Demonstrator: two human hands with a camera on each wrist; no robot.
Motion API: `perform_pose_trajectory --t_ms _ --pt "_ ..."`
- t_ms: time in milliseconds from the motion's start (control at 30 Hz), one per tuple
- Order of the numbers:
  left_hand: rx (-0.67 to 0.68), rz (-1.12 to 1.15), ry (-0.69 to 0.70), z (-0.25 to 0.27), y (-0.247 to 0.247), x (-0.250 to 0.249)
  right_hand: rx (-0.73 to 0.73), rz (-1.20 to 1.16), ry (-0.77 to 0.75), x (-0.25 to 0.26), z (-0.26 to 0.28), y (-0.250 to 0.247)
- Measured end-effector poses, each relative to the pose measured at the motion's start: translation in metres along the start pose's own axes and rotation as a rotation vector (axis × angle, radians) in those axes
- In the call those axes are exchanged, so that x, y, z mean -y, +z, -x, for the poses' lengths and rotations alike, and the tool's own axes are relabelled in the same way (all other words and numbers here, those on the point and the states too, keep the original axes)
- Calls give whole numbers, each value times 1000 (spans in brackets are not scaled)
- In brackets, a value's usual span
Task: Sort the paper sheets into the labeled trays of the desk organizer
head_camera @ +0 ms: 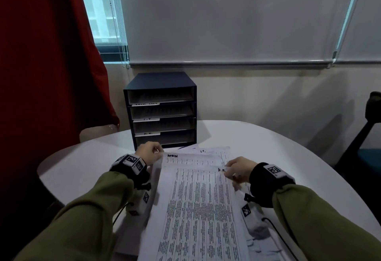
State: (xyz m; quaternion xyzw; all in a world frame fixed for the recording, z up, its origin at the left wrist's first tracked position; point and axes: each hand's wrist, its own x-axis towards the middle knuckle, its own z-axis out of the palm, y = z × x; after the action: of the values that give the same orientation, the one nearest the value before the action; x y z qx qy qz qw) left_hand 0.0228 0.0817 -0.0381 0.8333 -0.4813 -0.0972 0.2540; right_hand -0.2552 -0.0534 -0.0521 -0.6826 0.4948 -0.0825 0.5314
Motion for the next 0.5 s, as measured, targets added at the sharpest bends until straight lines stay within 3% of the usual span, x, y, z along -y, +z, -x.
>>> perform_pose_trajectory --t_ms 167,267,367,500 --pt "144 205 -98 11 -1 15 -27 55 -22 6 -2 23" --pt "336 369 -186 21 5 22 -20 -27 -28 7 2 35" --pt "413 235 -176 30 10 24 -5 -65 -37 10 -5 38" --pt "404 163 -179 32 14 30 -128 -41 -34 18 -33 30"
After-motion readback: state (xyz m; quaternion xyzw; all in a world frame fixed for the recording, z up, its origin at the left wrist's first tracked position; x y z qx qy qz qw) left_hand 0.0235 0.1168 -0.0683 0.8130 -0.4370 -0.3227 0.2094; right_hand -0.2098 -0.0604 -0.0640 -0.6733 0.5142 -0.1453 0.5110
